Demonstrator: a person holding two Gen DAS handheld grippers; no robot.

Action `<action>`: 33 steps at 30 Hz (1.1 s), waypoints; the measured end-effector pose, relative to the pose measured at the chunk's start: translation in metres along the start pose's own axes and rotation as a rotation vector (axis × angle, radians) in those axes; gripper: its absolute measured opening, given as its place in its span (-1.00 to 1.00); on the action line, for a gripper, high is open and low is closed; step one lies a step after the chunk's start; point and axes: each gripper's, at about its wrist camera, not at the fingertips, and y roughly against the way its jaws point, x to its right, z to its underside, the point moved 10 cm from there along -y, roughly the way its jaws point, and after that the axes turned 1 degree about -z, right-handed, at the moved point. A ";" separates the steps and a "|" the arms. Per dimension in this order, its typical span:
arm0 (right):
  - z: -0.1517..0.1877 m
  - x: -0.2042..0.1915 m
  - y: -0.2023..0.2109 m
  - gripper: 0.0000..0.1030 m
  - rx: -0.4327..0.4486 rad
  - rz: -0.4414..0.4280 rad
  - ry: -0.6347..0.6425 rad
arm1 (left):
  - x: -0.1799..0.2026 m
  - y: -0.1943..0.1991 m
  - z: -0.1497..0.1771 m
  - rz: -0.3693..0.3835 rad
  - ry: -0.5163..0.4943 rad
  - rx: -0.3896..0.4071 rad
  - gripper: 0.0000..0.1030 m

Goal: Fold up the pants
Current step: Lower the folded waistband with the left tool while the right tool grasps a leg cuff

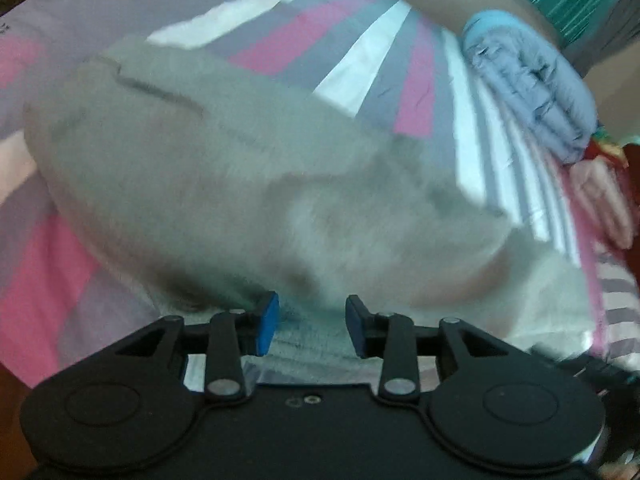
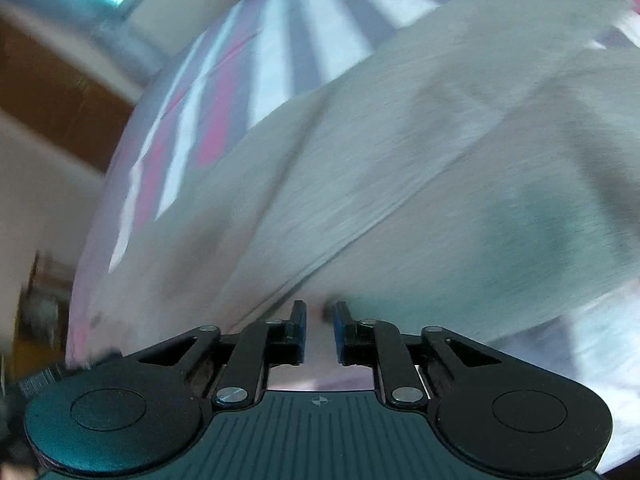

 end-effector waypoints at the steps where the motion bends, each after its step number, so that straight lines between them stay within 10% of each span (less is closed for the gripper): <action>1: -0.007 0.011 0.003 0.03 0.018 0.005 -0.041 | 0.000 -0.002 0.002 -0.002 -0.011 0.001 -0.46; 8: -0.050 0.037 -0.003 0.07 0.112 0.025 -0.150 | -0.004 -0.004 -0.002 0.015 0.024 -0.015 -0.47; 16: -0.066 0.056 -0.013 -0.78 0.208 -0.070 -0.376 | -0.001 -0.005 0.000 0.005 0.014 -0.015 -0.47; 27: -0.049 0.010 0.101 -0.91 0.373 -0.170 -0.080 | 0.001 -0.005 -0.001 0.005 -0.020 -0.020 -0.47; 33: 0.003 0.039 0.100 -0.91 0.310 -0.066 -0.063 | 0.002 -0.004 -0.002 -0.006 -0.057 -0.021 -0.49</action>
